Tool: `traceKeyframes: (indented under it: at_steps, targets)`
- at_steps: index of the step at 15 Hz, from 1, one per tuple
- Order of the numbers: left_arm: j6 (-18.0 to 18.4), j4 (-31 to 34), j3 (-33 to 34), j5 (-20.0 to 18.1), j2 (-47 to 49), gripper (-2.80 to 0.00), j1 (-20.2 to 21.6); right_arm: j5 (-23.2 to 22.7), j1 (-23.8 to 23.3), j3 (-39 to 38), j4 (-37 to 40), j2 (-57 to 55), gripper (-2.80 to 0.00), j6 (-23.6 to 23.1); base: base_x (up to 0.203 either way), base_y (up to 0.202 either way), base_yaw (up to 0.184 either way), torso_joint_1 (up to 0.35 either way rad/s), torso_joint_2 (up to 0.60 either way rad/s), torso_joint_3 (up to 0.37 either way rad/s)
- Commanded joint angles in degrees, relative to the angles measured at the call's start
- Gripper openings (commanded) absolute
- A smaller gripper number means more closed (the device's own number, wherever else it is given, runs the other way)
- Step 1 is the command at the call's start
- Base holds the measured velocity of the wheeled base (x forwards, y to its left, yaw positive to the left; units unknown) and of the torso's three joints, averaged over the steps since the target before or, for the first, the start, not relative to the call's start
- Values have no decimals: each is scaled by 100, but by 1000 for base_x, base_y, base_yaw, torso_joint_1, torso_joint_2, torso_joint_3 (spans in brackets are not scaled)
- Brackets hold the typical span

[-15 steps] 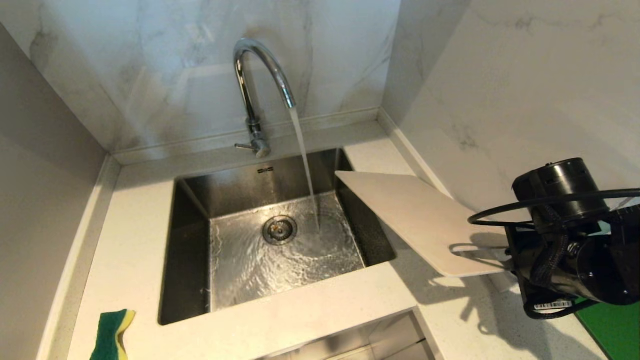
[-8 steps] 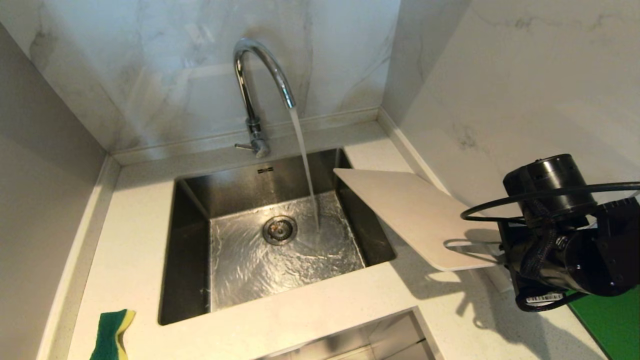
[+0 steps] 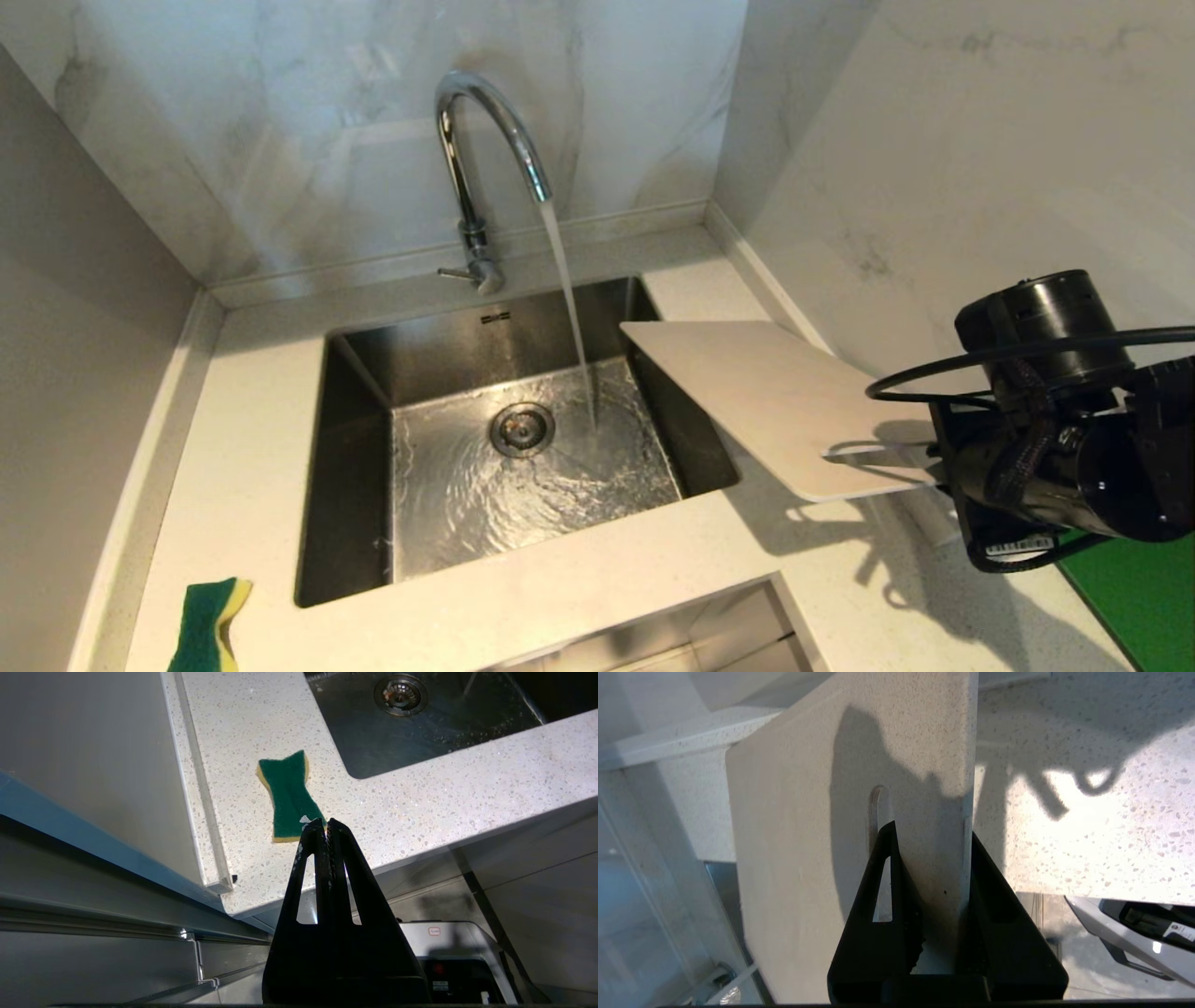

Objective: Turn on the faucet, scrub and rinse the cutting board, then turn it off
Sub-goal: Put down the cutting board

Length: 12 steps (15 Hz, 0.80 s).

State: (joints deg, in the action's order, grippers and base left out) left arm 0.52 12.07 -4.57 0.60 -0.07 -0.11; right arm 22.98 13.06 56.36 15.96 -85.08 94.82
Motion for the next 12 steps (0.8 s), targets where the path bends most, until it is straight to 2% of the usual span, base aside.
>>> traceKeyframes:
  at_steps: [1,2,5,9,12]
  targets:
    - [0,6,0,2,-1,-280,2,-19,4,2,27,128,-280,-11,0,0,0,0,0,0]
    - [0,6,0,2,-1,-280,-7,-90,4,-2,104,187,-280,-67,0,0,0,0,0,0]
    - [0,6,0,11,-1,-280,2,-697,-1,-23,442,367,-280,-130,0,0,0,0,0,0]
    - [0,6,0,6,-1,-280,2,-839,-5,-350,461,369,-280,-130,0,0,0,0,0,0]
    - [0,6,0,2,-1,-280,2,-1122,-5,-548,452,369,-280,-130,0,0,0,0,0,0]
